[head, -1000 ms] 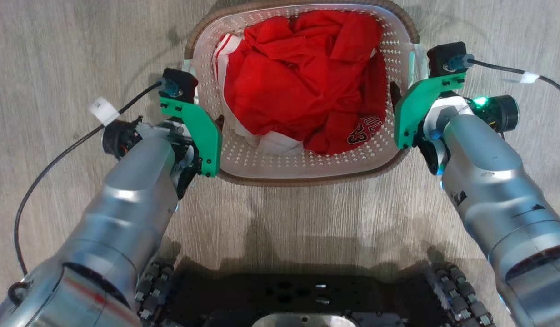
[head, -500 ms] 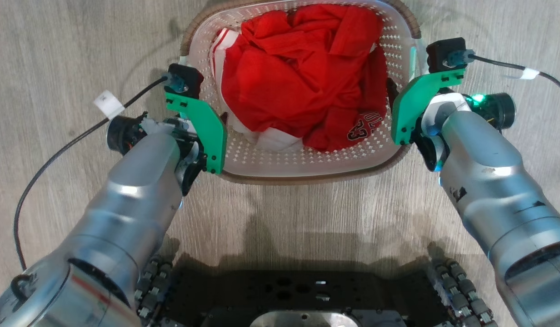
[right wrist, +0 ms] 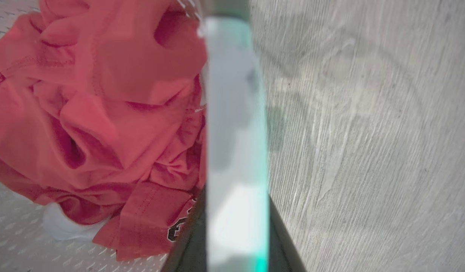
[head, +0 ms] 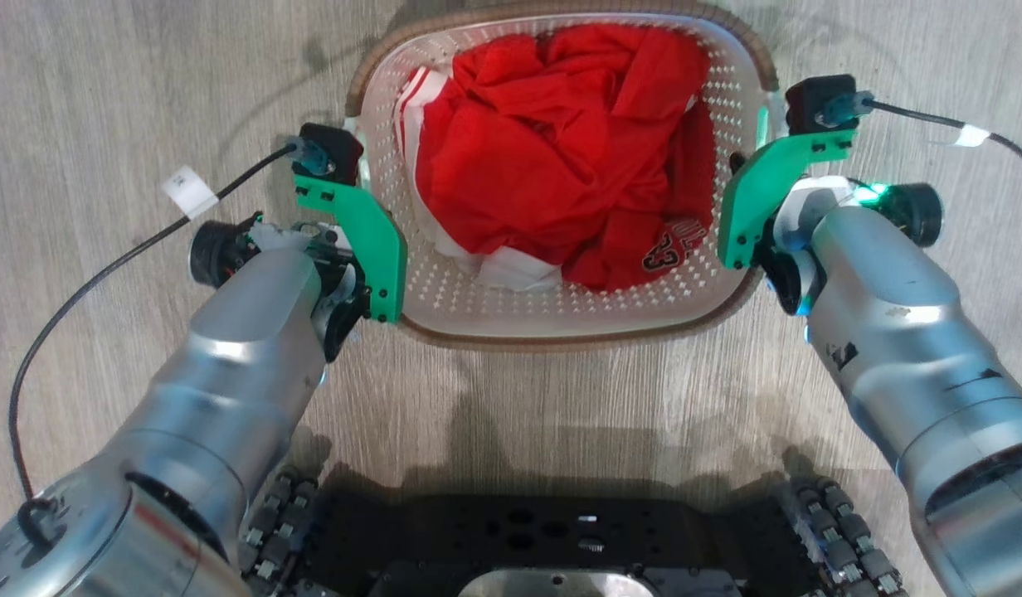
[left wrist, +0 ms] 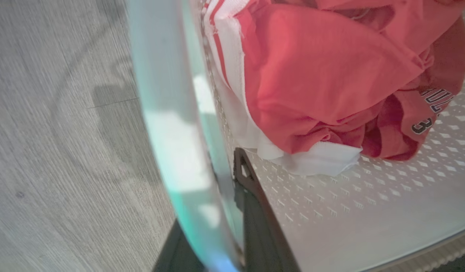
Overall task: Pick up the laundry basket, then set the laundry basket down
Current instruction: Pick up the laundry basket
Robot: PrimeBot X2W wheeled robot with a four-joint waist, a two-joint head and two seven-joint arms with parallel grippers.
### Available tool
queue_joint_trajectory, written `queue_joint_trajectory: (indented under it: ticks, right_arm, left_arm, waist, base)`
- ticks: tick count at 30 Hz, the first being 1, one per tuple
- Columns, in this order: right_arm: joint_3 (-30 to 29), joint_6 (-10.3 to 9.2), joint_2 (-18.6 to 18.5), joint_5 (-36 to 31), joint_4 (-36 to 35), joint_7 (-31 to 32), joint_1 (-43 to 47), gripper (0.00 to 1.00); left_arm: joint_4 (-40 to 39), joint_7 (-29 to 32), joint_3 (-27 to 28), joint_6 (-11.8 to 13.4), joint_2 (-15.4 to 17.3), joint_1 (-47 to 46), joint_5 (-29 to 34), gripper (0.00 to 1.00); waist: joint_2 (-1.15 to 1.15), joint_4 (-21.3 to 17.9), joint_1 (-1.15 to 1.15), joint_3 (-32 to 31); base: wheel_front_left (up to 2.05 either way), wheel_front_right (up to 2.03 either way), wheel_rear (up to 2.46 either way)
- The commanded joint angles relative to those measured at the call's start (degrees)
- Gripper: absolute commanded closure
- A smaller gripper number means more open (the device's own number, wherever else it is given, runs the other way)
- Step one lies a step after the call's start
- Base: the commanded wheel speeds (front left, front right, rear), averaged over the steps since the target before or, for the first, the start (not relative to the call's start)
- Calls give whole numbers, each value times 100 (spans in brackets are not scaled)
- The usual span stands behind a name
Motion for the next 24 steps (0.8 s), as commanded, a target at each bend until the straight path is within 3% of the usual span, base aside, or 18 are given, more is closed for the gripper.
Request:
queue_joint_trajectory:
  ticks: [1,17,24]
  right_arm:
    - [188,41,174,9,-53,63,261,100]
    - [555,41,174,609,144,1302,501,100]
    - [639,41,174,932,31,1401,824,100]
  left_arm:
    - [-51,-47,-48,-69,89,5,26,100]
    - [-28,762,-761,-260,89,249,-252,100]
    - [-3,820,-976,-269,89,421,-361,100]
  waist:
    - [0,-5,0,-31]
    - [0,-19,0,-1073]
    - [0,-9,0,-1855]
  base:
    - [0,0,0]
    - [0,0,0]
    - [0,0,0]
